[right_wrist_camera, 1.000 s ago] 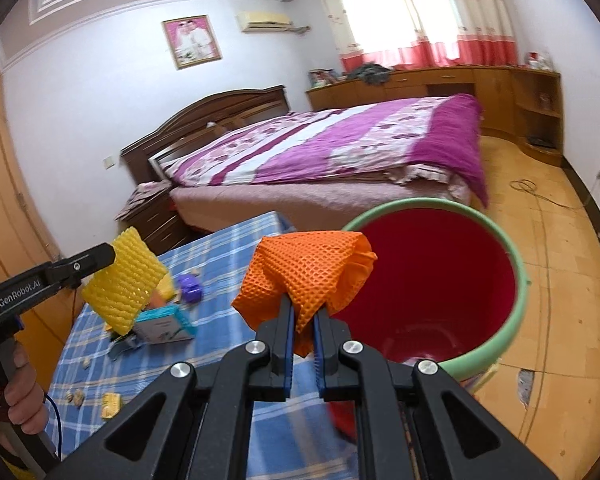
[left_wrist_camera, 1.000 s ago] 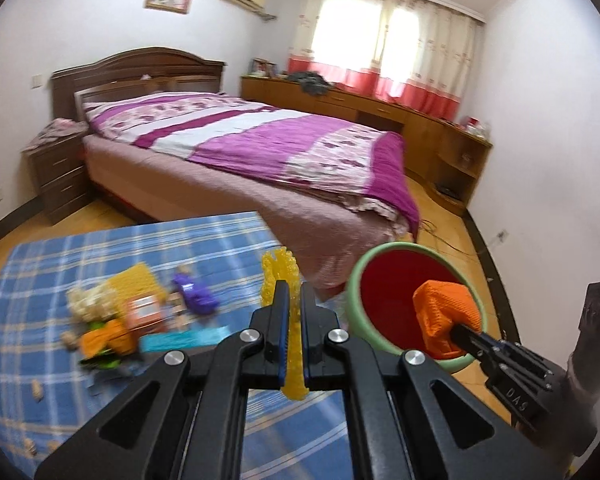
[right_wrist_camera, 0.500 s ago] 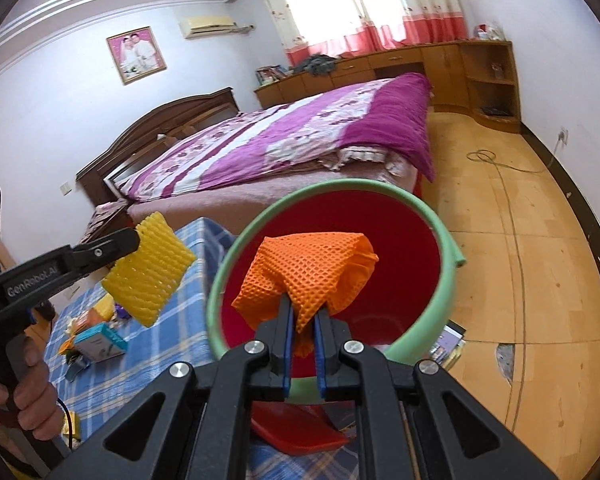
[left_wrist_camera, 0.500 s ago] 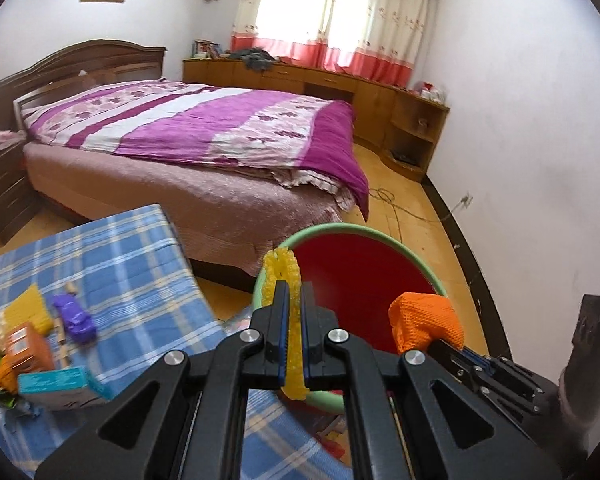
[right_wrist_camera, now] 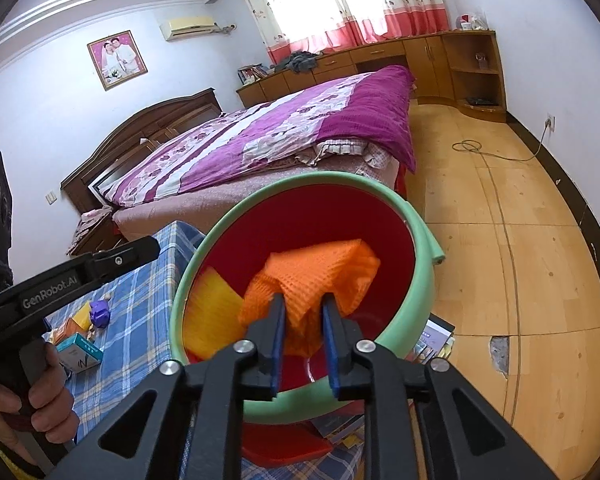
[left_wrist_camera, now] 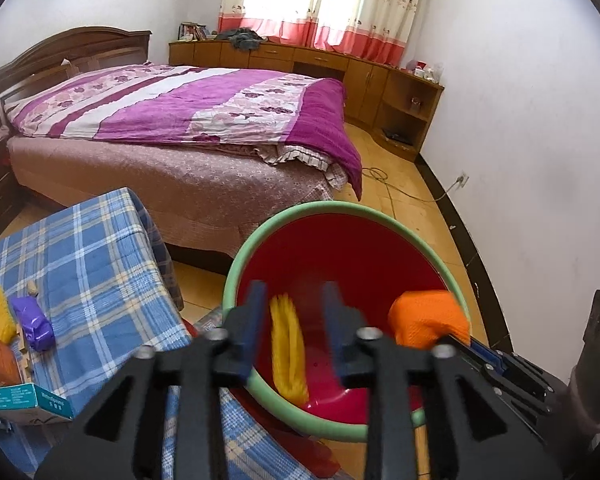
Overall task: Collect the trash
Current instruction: 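Carry both held items over the red bucket and open both tools, then move both open tools back over the table, then grasp the small yellow box with the left tool and lift it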
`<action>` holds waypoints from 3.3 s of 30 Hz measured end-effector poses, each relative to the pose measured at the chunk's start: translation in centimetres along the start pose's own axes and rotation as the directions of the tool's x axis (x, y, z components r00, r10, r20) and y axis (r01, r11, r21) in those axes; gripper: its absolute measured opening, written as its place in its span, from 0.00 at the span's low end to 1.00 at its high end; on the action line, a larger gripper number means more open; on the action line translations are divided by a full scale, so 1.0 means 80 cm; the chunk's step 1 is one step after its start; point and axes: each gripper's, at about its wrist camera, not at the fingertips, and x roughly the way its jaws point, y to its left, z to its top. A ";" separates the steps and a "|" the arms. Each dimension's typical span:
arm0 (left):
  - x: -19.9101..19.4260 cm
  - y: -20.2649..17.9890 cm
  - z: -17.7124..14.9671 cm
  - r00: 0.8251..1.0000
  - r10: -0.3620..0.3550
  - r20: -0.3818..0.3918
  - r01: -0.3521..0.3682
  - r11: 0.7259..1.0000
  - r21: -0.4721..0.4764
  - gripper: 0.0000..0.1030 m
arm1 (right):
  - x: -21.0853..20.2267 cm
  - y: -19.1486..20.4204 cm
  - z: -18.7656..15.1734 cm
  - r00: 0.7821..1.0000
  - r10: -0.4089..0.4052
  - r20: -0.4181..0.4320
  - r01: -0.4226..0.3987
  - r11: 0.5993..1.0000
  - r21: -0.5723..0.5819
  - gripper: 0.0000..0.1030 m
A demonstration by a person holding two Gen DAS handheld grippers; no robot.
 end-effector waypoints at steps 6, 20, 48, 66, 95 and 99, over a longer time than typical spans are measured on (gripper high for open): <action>-0.003 0.008 -0.002 1.000 0.027 -0.007 -0.027 0.999 -0.024 0.39 | -0.001 0.002 0.003 1.000 0.005 0.009 -0.005 1.000 -0.002 0.27; -0.064 0.045 -0.024 0.998 0.063 -0.007 -0.064 0.992 -0.111 0.39 | -0.033 0.045 -0.001 0.999 0.031 0.042 -0.029 0.998 -0.054 0.39; -0.211 0.163 -0.129 0.958 0.286 -0.029 -0.281 0.907 -0.313 0.39 | -0.071 0.156 -0.061 0.988 0.148 -0.033 -0.152 0.971 -0.185 0.47; -0.213 0.214 -0.205 0.905 0.383 -0.186 -0.426 0.822 -0.379 0.39 | -0.060 0.182 -0.093 0.978 0.171 -0.118 -0.194 0.958 -0.212 0.48; -0.202 0.221 -0.226 0.913 0.363 -0.184 -0.407 0.830 -0.381 0.15 | -0.047 0.194 -0.102 0.970 0.169 -0.172 -0.205 0.953 -0.221 0.48; -0.218 0.232 -0.219 0.915 0.376 -0.143 -0.401 0.822 -0.405 0.15 | -0.042 0.203 -0.102 0.970 0.167 -0.178 -0.208 0.947 -0.243 0.48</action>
